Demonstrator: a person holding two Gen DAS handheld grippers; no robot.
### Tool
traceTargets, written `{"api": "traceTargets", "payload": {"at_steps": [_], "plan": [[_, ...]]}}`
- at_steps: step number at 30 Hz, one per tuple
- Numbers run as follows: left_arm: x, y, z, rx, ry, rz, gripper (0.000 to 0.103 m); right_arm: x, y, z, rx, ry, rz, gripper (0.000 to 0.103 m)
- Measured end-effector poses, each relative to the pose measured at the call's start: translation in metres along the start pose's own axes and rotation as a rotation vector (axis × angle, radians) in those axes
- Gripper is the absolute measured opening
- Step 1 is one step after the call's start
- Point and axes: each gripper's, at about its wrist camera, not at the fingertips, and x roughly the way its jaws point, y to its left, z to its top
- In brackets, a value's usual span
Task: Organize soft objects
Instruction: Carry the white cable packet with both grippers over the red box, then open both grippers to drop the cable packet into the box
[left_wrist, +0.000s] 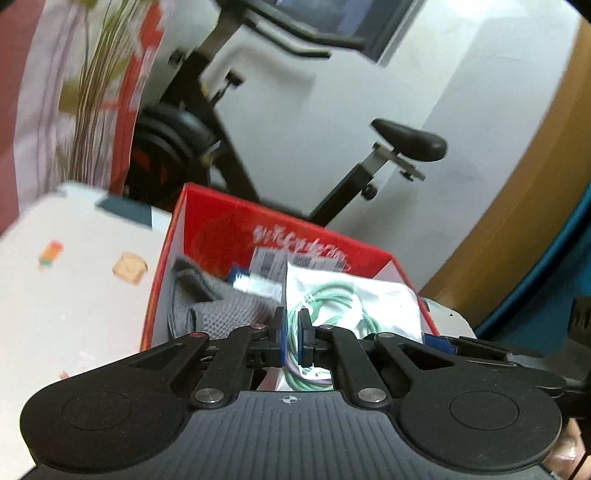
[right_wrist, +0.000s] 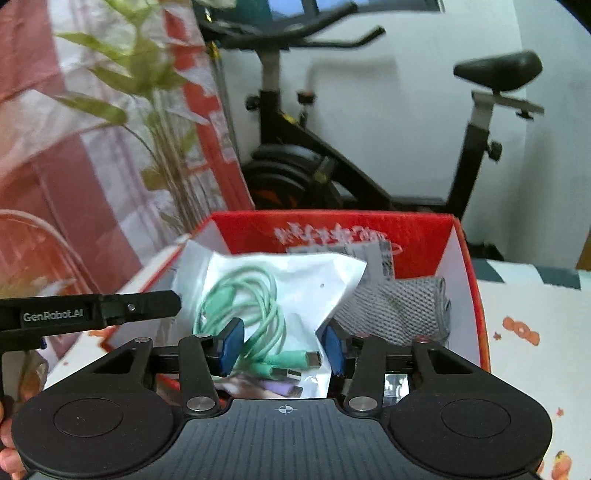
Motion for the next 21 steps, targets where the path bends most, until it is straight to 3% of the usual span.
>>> {"api": "traceTargets", "payload": {"at_steps": [8,15,21], "plan": [[0.019,0.007,-0.003,0.06,0.046,0.015,0.006,0.05,-0.015,-0.003,0.081,0.114,-0.014,0.038],[0.026,0.007,-0.003,0.109,0.05,0.065,0.006,0.075,-0.025,-0.007,0.099,0.227,-0.084,0.046],[0.028,0.007,-0.004,0.124,0.055,0.081,0.007,0.088,-0.027,-0.006,0.083,0.291,-0.116,0.047]]}}
